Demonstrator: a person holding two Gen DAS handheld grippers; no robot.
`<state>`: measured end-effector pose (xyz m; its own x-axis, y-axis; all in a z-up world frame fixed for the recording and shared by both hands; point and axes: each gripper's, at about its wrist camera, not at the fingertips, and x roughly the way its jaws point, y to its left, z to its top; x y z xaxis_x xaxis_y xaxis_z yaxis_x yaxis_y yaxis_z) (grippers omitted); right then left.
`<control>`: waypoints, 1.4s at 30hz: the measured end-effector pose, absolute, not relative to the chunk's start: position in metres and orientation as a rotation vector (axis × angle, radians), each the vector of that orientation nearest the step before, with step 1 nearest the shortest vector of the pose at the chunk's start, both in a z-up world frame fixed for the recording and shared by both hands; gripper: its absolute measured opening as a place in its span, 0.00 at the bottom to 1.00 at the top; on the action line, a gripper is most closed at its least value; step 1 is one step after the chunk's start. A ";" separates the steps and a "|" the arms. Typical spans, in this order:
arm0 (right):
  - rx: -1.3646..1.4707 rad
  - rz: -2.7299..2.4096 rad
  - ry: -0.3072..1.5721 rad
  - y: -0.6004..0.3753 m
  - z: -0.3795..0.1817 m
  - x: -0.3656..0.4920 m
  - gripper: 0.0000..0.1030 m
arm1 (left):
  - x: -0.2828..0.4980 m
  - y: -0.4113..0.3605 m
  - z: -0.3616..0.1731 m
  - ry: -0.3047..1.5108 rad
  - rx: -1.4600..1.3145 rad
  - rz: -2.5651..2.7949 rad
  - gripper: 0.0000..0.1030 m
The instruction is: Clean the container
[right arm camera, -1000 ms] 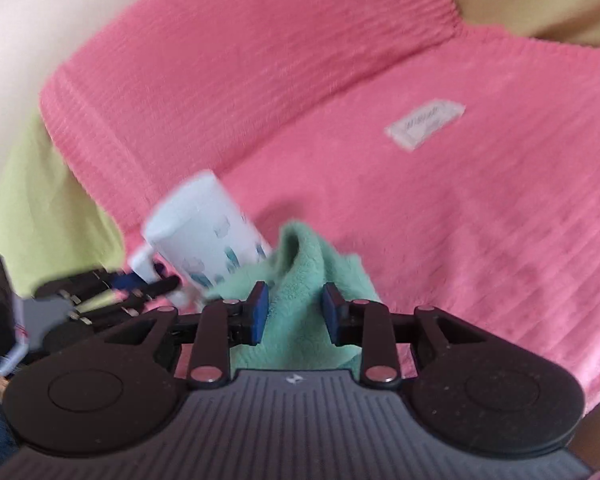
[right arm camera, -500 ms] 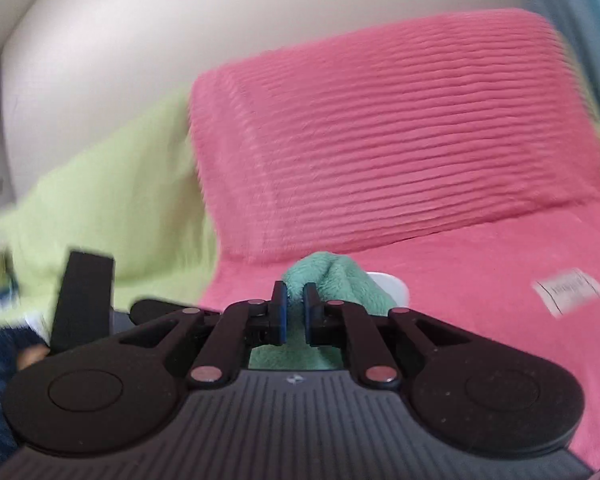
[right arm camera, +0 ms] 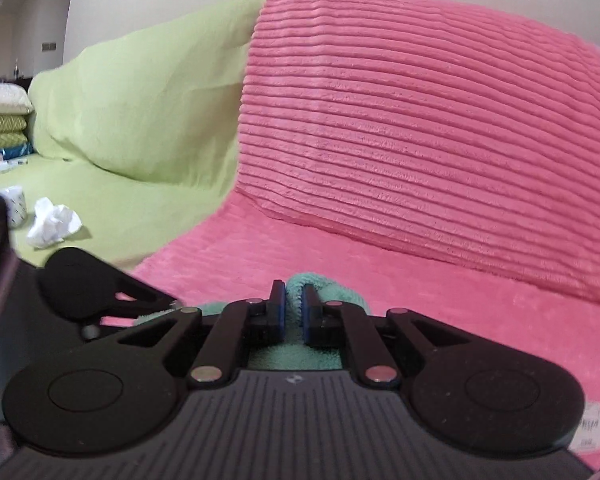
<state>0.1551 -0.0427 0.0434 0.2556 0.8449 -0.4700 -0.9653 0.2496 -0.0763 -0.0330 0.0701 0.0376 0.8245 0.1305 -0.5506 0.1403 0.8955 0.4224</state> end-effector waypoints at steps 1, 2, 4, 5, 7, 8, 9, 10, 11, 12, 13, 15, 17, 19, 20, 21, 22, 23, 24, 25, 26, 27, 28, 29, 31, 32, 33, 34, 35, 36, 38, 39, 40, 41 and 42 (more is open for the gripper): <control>-0.401 1.254 0.356 -0.039 0.043 0.156 0.05 | -0.033 0.070 0.037 0.607 0.470 -0.004 0.31; -0.407 1.237 0.352 -0.036 0.042 0.157 0.05 | -0.034 0.070 0.037 0.606 0.473 -0.003 0.31; -0.407 1.203 0.353 -0.032 0.041 0.162 0.05 | -0.034 0.069 0.037 0.605 0.474 0.000 0.31; -0.413 1.186 0.350 -0.031 0.041 0.164 0.05 | -0.034 0.069 0.037 0.604 0.475 0.000 0.31; -0.412 1.160 0.353 -0.030 0.041 0.169 0.05 | -0.035 0.070 0.037 0.604 0.474 0.002 0.31; -0.415 1.146 0.353 -0.031 0.041 0.171 0.05 | -0.035 0.070 0.037 0.604 0.475 0.002 0.31; -0.427 1.129 0.347 -0.032 0.041 0.172 0.05 | -0.035 0.070 0.037 0.604 0.474 0.002 0.31; -0.439 1.113 0.342 -0.033 0.041 0.173 0.05 | -0.035 0.070 0.037 0.605 0.473 0.001 0.31; -0.445 1.100 0.340 -0.035 0.042 0.173 0.05 | -0.035 0.070 0.037 0.607 0.472 0.001 0.31; -0.450 1.086 0.340 -0.036 0.042 0.175 0.05 | -0.035 0.070 0.037 0.607 0.471 0.001 0.31; -0.457 1.073 0.339 -0.039 0.043 0.176 0.05 | -0.035 0.070 0.037 0.608 0.470 0.001 0.31; -0.461 1.052 0.341 -0.044 0.044 0.178 0.05 | -0.035 0.070 0.037 0.608 0.469 0.000 0.31; -0.458 1.032 0.348 -0.050 0.045 0.179 0.05 | -0.036 0.071 0.037 0.609 0.467 -0.001 0.31; -0.451 1.018 0.358 -0.055 0.046 0.180 0.05 | -0.037 0.071 0.037 0.611 0.464 -0.003 0.31; -0.447 1.010 0.363 -0.058 0.047 0.180 0.05 | -0.038 0.070 0.037 0.611 0.466 -0.003 0.31; -0.444 1.002 0.370 -0.061 0.048 0.179 0.05 | -0.038 0.070 0.037 0.617 0.465 -0.005 0.32; -0.443 0.997 0.376 -0.062 0.049 0.179 0.05 | -0.038 0.071 0.037 0.621 0.467 -0.004 0.32; -0.441 0.993 0.383 -0.064 0.050 0.179 0.05 | -0.039 0.071 0.037 0.622 0.468 -0.003 0.32; -0.439 0.989 0.391 -0.066 0.051 0.178 0.05 | -0.039 0.072 0.038 0.622 0.464 -0.002 0.32; -0.439 0.987 0.396 -0.069 0.052 0.177 0.05 | -0.040 0.074 0.039 0.625 0.456 -0.003 0.32; -0.437 0.985 0.404 -0.072 0.054 0.176 0.05 | -0.042 0.074 0.040 0.629 0.446 -0.005 0.32; -0.434 0.981 0.413 -0.076 0.056 0.174 0.05 | -0.043 0.074 0.042 0.632 0.436 -0.008 0.32; -0.432 0.980 0.418 -0.080 0.059 0.172 0.05 | -0.043 0.074 0.043 0.636 0.429 -0.008 0.32; -0.430 0.977 0.421 -0.085 0.061 0.169 0.05 | -0.042 0.075 0.044 0.639 0.422 -0.007 0.32; -0.424 0.958 0.413 -0.100 0.067 0.159 0.05 | -0.040 0.081 0.047 0.651 0.388 -0.005 0.32; -0.410 0.955 0.407 -0.108 0.071 0.153 0.05 | -0.039 0.084 0.048 0.657 0.366 -0.005 0.32; -0.387 0.963 0.396 -0.117 0.074 0.147 0.06 | -0.038 0.086 0.050 0.662 0.342 -0.006 0.32; -0.348 0.992 0.376 -0.127 0.078 0.140 0.06 | -0.038 0.087 0.050 0.664 0.332 -0.007 0.32; -0.318 1.024 0.354 -0.134 0.080 0.133 0.06 | -0.039 0.086 0.051 0.664 0.333 -0.007 0.32; -0.304 1.061 0.331 -0.137 0.081 0.126 0.06 | -0.039 0.085 0.051 0.664 0.336 -0.007 0.32; -0.287 1.133 0.291 -0.139 0.082 0.114 0.06 | -0.039 0.085 0.050 0.664 0.343 -0.005 0.32; -0.301 1.164 0.288 -0.134 0.080 0.112 0.06 | -0.039 0.085 0.051 0.664 0.342 -0.005 0.32; -0.314 1.190 0.291 -0.127 0.077 0.111 0.06 | -0.038 0.086 0.051 0.665 0.340 -0.005 0.31; -0.324 1.207 0.302 -0.119 0.072 0.112 0.06 | -0.037 0.087 0.051 0.666 0.339 -0.005 0.31; -0.337 1.226 0.313 -0.111 0.067 0.114 0.06 | -0.037 0.088 0.050 0.665 0.340 -0.004 0.31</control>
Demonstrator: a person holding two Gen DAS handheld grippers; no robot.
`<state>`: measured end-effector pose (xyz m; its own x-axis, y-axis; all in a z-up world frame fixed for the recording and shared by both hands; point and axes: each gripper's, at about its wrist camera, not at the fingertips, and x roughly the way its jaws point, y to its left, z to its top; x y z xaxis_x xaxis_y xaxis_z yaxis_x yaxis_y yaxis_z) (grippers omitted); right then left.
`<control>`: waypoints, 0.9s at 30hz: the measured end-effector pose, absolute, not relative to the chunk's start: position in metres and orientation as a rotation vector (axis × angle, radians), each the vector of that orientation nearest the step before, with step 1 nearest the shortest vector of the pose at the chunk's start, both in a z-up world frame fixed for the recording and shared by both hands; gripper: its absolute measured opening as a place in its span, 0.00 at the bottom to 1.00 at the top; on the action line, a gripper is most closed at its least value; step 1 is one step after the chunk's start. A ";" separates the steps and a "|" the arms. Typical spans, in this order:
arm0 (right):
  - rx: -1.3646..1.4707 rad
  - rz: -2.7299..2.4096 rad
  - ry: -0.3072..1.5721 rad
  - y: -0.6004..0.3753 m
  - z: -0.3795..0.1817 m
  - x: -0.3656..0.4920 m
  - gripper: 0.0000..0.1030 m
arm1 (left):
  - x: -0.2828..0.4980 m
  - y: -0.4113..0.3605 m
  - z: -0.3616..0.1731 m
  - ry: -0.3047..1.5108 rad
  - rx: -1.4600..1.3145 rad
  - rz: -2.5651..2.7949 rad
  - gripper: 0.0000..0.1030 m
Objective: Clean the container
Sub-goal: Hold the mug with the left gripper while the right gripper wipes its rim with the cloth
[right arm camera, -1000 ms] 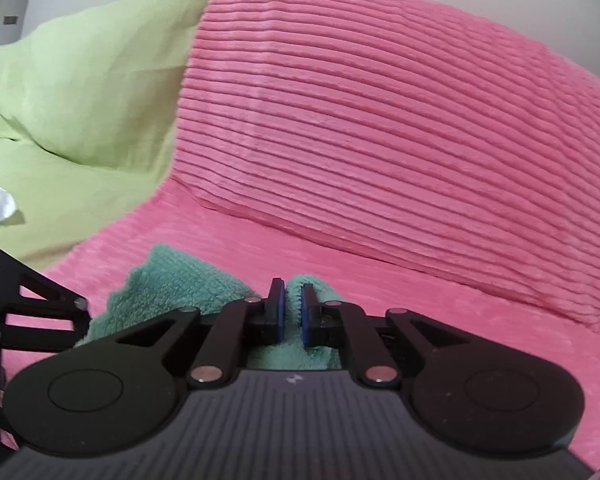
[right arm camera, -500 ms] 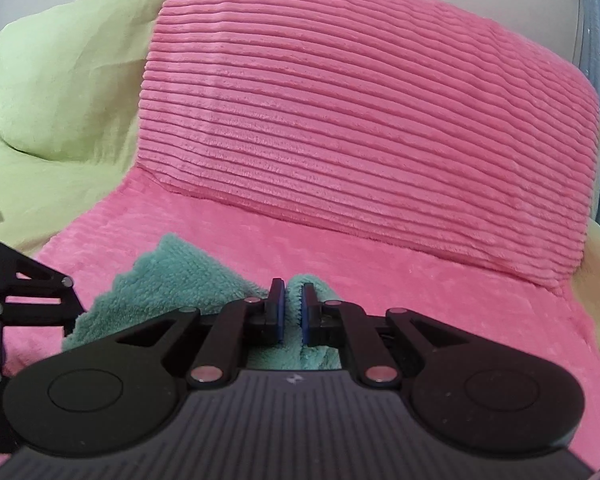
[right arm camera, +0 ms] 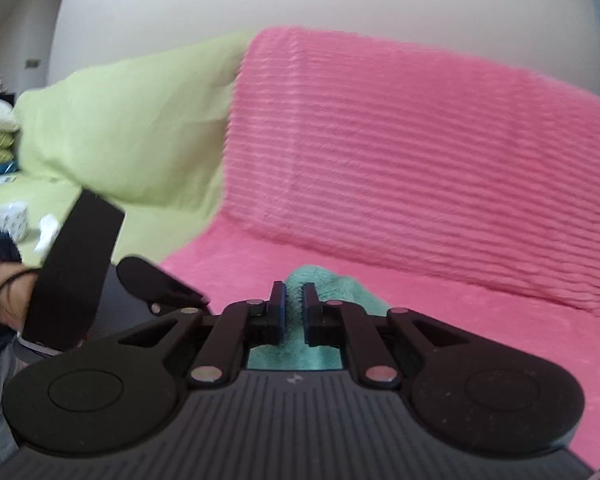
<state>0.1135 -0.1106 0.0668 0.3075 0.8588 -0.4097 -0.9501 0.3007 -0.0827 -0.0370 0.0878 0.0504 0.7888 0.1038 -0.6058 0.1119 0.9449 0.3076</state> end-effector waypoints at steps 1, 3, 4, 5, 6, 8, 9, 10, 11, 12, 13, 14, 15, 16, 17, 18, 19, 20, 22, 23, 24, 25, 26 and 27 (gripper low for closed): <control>-0.355 1.247 0.323 -0.103 0.062 0.116 0.06 | -0.031 0.091 0.050 0.665 0.343 -0.004 0.31; -0.392 1.283 0.344 -0.088 0.051 0.120 0.06 | -0.024 0.095 0.050 0.663 0.344 -0.007 0.31; -0.404 1.295 0.350 -0.082 0.048 0.123 0.06 | -0.023 0.095 0.049 0.667 0.343 -0.006 0.32; -0.393 1.316 0.355 -0.077 0.046 0.127 0.06 | -0.023 0.096 0.049 0.672 0.338 -0.005 0.33; -0.375 1.330 0.372 -0.074 0.046 0.132 0.06 | -0.023 0.097 0.049 0.673 0.334 -0.005 0.33; -0.373 1.344 0.389 -0.067 0.048 0.139 0.06 | -0.024 0.096 0.050 0.670 0.342 -0.006 0.33; -0.388 1.348 0.387 -0.063 0.049 0.142 0.05 | -0.025 0.095 0.049 0.668 0.350 -0.005 0.34; -0.403 1.348 0.384 -0.060 0.050 0.143 0.05 | -0.025 0.094 0.049 0.667 0.356 -0.003 0.34; -0.420 1.344 0.377 -0.056 0.051 0.145 0.05 | -0.026 0.093 0.049 0.666 0.360 -0.003 0.34; -0.437 1.337 0.371 -0.052 0.051 0.146 0.05 | -0.026 0.093 0.049 0.665 0.363 -0.002 0.34; -0.450 1.326 0.366 -0.048 0.051 0.146 0.05 | -0.027 0.092 0.049 0.664 0.365 -0.003 0.34; -0.462 1.311 0.360 -0.044 0.051 0.148 0.05 | -0.027 0.092 0.049 0.663 0.368 -0.004 0.34; -0.473 1.293 0.355 -0.041 0.051 0.150 0.05 | -0.027 0.091 0.049 0.662 0.373 -0.004 0.34; -0.487 1.267 0.349 -0.039 0.051 0.153 0.05 | -0.026 0.091 0.049 0.660 0.380 -0.003 0.34; -0.502 1.235 0.344 -0.038 0.051 0.157 0.05 | -0.026 0.090 0.049 0.659 0.384 -0.003 0.34; -0.505 1.213 0.344 -0.037 0.051 0.160 0.05 | -0.027 0.090 0.049 0.659 0.385 -0.003 0.34; -0.511 1.190 0.344 -0.036 0.052 0.163 0.05 | -0.027 0.090 0.049 0.659 0.383 -0.003 0.34; -0.516 1.167 0.347 -0.037 0.052 0.167 0.05 | -0.027 0.090 0.049 0.659 0.382 -0.003 0.34; -0.513 1.129 0.362 -0.040 0.053 0.174 0.05 | -0.028 0.090 0.050 0.658 0.385 -0.004 0.34; -0.514 1.112 0.367 -0.043 0.053 0.176 0.05 | -0.029 0.090 0.050 0.657 0.386 -0.005 0.34; -0.521 1.096 0.369 -0.046 0.053 0.177 0.05 | -0.029 0.090 0.050 0.657 0.387 -0.004 0.34; -0.528 1.081 0.371 -0.049 0.054 0.179 0.05 | -0.029 0.090 0.050 0.657 0.388 -0.004 0.34; -0.534 1.068 0.374 -0.053 0.054 0.180 0.05 | -0.029 0.090 0.051 0.658 0.387 -0.005 0.34; -0.534 1.058 0.382 -0.057 0.055 0.182 0.05 | -0.029 0.090 0.051 0.660 0.385 -0.006 0.34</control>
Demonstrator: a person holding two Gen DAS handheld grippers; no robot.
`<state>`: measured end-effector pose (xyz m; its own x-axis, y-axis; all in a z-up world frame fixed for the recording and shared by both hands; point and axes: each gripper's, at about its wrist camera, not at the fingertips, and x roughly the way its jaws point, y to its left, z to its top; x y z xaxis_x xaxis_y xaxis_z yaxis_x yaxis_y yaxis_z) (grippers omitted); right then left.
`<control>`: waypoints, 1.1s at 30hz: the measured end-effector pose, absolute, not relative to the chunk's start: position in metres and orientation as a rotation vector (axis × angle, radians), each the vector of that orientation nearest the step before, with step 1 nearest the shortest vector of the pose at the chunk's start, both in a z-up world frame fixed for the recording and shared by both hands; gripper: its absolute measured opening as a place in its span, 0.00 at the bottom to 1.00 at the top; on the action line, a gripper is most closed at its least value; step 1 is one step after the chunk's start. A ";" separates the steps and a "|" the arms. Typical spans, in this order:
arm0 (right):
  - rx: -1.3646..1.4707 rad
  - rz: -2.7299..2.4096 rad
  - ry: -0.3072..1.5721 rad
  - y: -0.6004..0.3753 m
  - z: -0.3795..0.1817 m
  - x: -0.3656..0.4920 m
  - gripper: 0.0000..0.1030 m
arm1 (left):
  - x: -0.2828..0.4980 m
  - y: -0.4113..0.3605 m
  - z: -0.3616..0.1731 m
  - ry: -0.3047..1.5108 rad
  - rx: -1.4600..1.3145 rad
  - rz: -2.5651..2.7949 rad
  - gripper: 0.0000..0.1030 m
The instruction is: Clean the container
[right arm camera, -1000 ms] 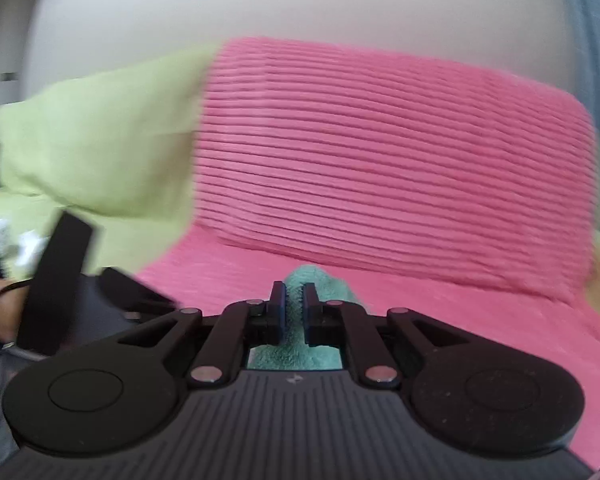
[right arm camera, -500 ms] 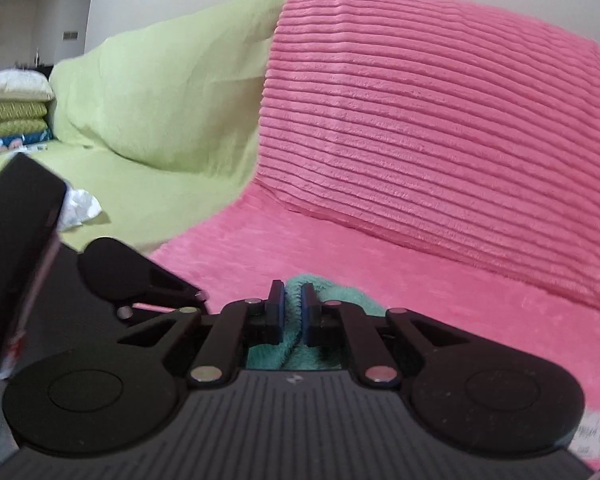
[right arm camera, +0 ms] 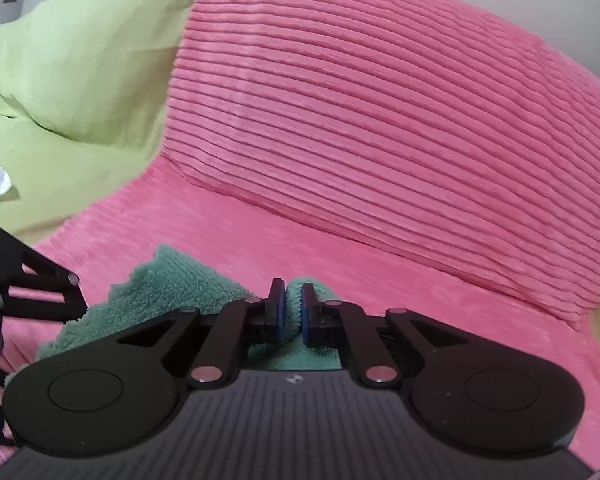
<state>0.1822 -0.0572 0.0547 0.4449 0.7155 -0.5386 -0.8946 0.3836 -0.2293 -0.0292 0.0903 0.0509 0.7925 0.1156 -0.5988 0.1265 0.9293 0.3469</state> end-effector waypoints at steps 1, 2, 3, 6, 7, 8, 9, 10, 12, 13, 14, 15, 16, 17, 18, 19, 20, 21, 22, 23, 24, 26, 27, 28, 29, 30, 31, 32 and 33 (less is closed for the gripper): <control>-0.535 1.049 0.392 -0.061 0.056 0.184 0.05 | -0.029 0.091 0.051 0.666 0.385 -0.007 0.34; -0.538 1.040 0.399 -0.065 0.057 0.185 0.05 | -0.028 0.090 0.050 0.675 0.390 -0.007 0.34; -0.547 1.029 0.403 -0.070 0.058 0.186 0.05 | -0.027 0.090 0.047 0.692 0.402 -0.004 0.34; -0.579 0.972 0.422 -0.078 0.065 0.184 0.05 | -0.028 0.086 0.044 0.704 0.439 -0.001 0.33; -0.574 0.965 0.421 -0.080 0.071 0.183 0.06 | -0.030 0.086 0.046 0.693 0.433 -0.007 0.33; -0.558 0.977 0.412 -0.083 0.078 0.179 0.06 | -0.030 0.088 0.049 0.686 0.418 -0.010 0.34; -0.531 1.002 0.397 -0.084 0.086 0.176 0.06 | -0.029 0.092 0.051 0.690 0.401 -0.011 0.34; -0.495 1.028 0.381 -0.083 0.095 0.173 0.06 | -0.030 0.094 0.052 0.693 0.391 -0.013 0.35; -0.422 1.076 0.343 -0.081 0.114 0.166 0.06 | -0.031 0.096 0.054 0.689 0.388 -0.016 0.35; -0.388 1.097 0.328 -0.079 0.121 0.164 0.06 | -0.032 0.095 0.056 0.681 0.387 -0.016 0.35; -0.360 1.114 0.321 -0.078 0.127 0.162 0.06 | -0.034 0.095 0.058 0.674 0.383 -0.017 0.35; -0.331 1.131 0.313 -0.076 0.132 0.160 0.06 | -0.036 0.095 0.060 0.666 0.377 -0.016 0.35; -0.312 1.142 0.322 -0.074 0.135 0.159 0.06 | -0.037 0.097 0.062 0.660 0.371 -0.015 0.35; -0.308 1.142 0.361 -0.071 0.133 0.160 0.06 | -0.037 0.099 0.064 0.654 0.365 -0.013 0.35; -0.319 1.136 0.411 -0.067 0.129 0.162 0.06 | -0.038 0.101 0.066 0.649 0.359 -0.012 0.35; -0.356 1.121 0.482 -0.061 0.120 0.164 0.06 | -0.040 0.102 0.068 0.640 0.356 -0.009 0.34; -0.395 1.103 0.547 -0.056 0.110 0.166 0.06 | -0.041 0.102 0.070 0.628 0.355 -0.008 0.34; -0.432 1.088 0.604 -0.051 0.100 0.167 0.06 | -0.043 0.102 0.072 0.614 0.352 -0.011 0.34; -0.461 1.083 0.659 -0.047 0.091 0.170 0.06 | -0.044 0.101 0.074 0.600 0.350 -0.013 0.34; -0.482 1.080 0.711 -0.042 0.084 0.172 0.07 | -0.046 0.101 0.077 0.586 0.347 -0.019 0.34; -0.488 1.078 0.760 -0.037 0.079 0.176 0.07 | -0.047 0.100 0.078 0.578 0.349 -0.025 0.34; -0.501 1.064 0.865 -0.024 0.075 0.186 0.07 | -0.048 0.096 0.076 0.575 0.376 -0.021 0.34; -0.516 1.065 0.933 -0.014 0.074 0.193 0.07 | -0.047 0.094 0.075 0.578 0.393 -0.018 0.34; -0.533 1.062 1.005 -0.004 0.071 0.200 0.07 | -0.046 0.094 0.074 0.582 0.401 -0.016 0.34; -0.553 1.051 1.062 0.006 0.068 0.208 0.07 | -0.045 0.094 0.074 0.585 0.402 -0.015 0.34; -0.590 1.047 1.116 0.016 0.064 0.214 0.07 | -0.045 0.094 0.073 0.587 0.403 -0.015 0.34; -0.641 1.047 1.160 0.027 0.059 0.217 0.06 | -0.045 0.094 0.073 0.587 0.402 -0.019 0.34; -0.687 1.040 1.184 0.037 0.055 0.220 0.06 | -0.045 0.094 0.073 0.586 0.400 -0.019 0.34; -0.730 1.030 1.198 0.046 0.052 0.221 0.06 | -0.044 0.094 0.073 0.585 0.404 -0.016 0.34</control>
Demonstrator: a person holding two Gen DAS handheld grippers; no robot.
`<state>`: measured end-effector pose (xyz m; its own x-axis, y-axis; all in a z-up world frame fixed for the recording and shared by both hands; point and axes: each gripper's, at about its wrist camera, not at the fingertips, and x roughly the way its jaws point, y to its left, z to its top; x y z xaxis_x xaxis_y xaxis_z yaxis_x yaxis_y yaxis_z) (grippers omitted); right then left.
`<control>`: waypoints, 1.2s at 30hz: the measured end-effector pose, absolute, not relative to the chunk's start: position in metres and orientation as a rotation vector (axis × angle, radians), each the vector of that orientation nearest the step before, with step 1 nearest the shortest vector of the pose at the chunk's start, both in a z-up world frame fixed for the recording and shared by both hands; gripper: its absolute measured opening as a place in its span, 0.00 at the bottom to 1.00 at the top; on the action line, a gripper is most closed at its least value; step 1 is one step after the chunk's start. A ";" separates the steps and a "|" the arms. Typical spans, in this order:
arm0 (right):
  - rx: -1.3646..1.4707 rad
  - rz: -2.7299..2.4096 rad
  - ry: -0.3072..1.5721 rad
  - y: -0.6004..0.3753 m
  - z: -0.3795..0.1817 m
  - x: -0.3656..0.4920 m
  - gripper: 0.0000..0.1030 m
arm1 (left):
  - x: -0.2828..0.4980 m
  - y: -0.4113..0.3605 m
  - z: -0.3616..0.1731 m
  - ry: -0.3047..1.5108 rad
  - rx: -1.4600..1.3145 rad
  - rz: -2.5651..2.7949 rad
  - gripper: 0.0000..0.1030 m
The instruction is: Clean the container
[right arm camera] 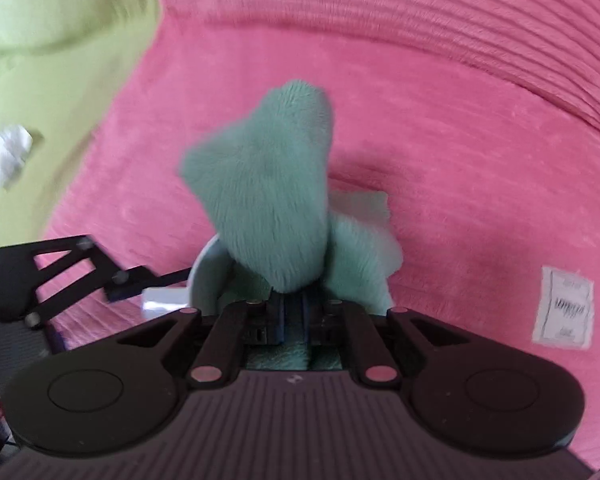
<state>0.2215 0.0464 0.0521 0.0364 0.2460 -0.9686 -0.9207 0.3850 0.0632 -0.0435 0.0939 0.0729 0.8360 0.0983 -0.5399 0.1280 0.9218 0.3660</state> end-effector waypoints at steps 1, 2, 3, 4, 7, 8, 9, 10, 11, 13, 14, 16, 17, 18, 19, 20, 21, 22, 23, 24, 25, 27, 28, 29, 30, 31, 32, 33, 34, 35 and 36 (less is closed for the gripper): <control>-0.771 1.026 1.213 0.054 0.049 0.220 0.06 | -0.042 0.094 0.073 0.585 0.409 -0.016 0.34; -0.795 1.026 1.234 0.060 0.046 0.219 0.06 | -0.041 0.094 0.072 0.589 0.410 -0.016 0.34; -0.801 1.028 1.251 0.063 0.044 0.218 0.06 | -0.041 0.095 0.071 0.595 0.409 -0.015 0.34; -0.810 1.030 1.257 0.062 0.044 0.215 0.06 | -0.040 0.097 0.070 0.602 0.407 -0.014 0.34; -0.864 1.049 1.247 0.067 0.044 0.206 0.12 | -0.042 0.099 0.068 0.626 0.396 -0.018 0.34; -0.868 1.059 1.233 0.063 0.047 0.202 0.15 | -0.043 0.099 0.068 0.627 0.394 -0.020 0.34; -0.863 1.061 1.211 0.058 0.051 0.196 0.16 | -0.043 0.098 0.069 0.627 0.395 -0.022 0.34; -0.848 1.063 1.181 0.050 0.058 0.192 0.17 | -0.044 0.098 0.069 0.627 0.397 -0.021 0.34; -0.821 1.067 1.148 0.039 0.067 0.188 0.19 | -0.044 0.097 0.069 0.627 0.399 -0.020 0.34; -0.747 1.096 1.089 0.025 0.086 0.185 0.21 | -0.043 0.095 0.068 0.627 0.402 -0.018 0.34; -0.708 1.107 1.056 0.019 0.097 0.183 0.21 | -0.043 0.095 0.068 0.628 0.404 -0.017 0.34; -0.642 1.113 0.993 0.013 0.114 0.184 0.22 | -0.042 0.093 0.068 0.629 0.408 -0.016 0.34; -0.607 1.107 0.963 0.014 0.119 0.187 0.23 | -0.042 0.093 0.069 0.629 0.411 -0.016 0.34; -0.575 1.092 0.949 0.016 0.120 0.191 0.24 | -0.043 0.093 0.068 0.628 0.416 -0.015 0.34; -0.538 1.073 0.950 0.019 0.118 0.198 0.24 | -0.043 0.093 0.068 0.627 0.418 -0.014 0.35; -0.495 1.057 0.964 0.021 0.115 0.207 0.24 | -0.044 0.094 0.068 0.627 0.417 -0.013 0.35; -0.448 1.044 0.986 0.022 0.110 0.212 0.24 | -0.045 0.095 0.068 0.626 0.415 -0.014 0.35; -0.399 1.029 1.018 0.023 0.103 0.219 0.24 | -0.046 0.095 0.068 0.625 0.415 -0.016 0.35; -0.356 1.022 1.059 0.024 0.094 0.225 0.24 | -0.047 0.096 0.068 0.624 0.413 -0.016 0.35; -0.320 1.022 1.084 0.023 0.088 0.228 0.21 | -0.046 0.096 0.068 0.626 0.410 -0.016 0.35; -0.293 1.028 1.080 0.019 0.085 0.228 0.02 | -0.046 0.097 0.068 0.627 0.406 -0.016 0.36; -0.291 1.050 1.070 0.010 0.082 0.227 0.03 | -0.047 0.099 0.069 0.629 0.393 -0.018 0.37; -0.325 1.057 1.065 0.006 0.084 0.223 0.03 | -0.047 0.100 0.070 0.629 0.386 -0.018 0.37; -0.377 1.066 1.065 0.004 0.086 0.219 0.03 | -0.047 0.101 0.071 0.629 0.382 -0.016 0.37; -0.440 1.058 1.062 0.003 0.086 0.216 0.03 | -0.047 0.101 0.071 0.628 0.379 -0.014 0.37; -0.514 1.036 1.049 0.004 0.085 0.211 0.03 | -0.047 0.100 0.072 0.625 0.380 -0.012 0.37; -0.576 1.020 1.043 0.006 0.083 0.208 0.03 | -0.047 0.100 0.072 0.621 0.383 -0.010 0.37; -0.622 1.008 1.038 0.011 0.080 0.206 0.03 | -0.048 0.099 0.073 0.610 0.389 -0.008 0.37; -0.679 0.995 1.024 0.017 0.076 0.203 0.03 | -0.050 0.097 0.075 0.595 0.397 -0.005 0.36; -0.732 0.985 1.016 0.023 0.072 0.201 0.03 | -0.052 0.096 0.077 0.575 0.405 -0.004 0.35; -0.779 0.983 1.019 0.029 0.067 0.199 0.03 | -0.056 0.096 0.079 0.554 0.410 -0.009 0.35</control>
<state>0.1986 0.0290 0.0667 0.1978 0.2901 -0.9363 -0.9253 0.3705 -0.0807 -0.0556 0.0956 0.0788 0.8527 0.1012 -0.5124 0.1169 0.9192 0.3760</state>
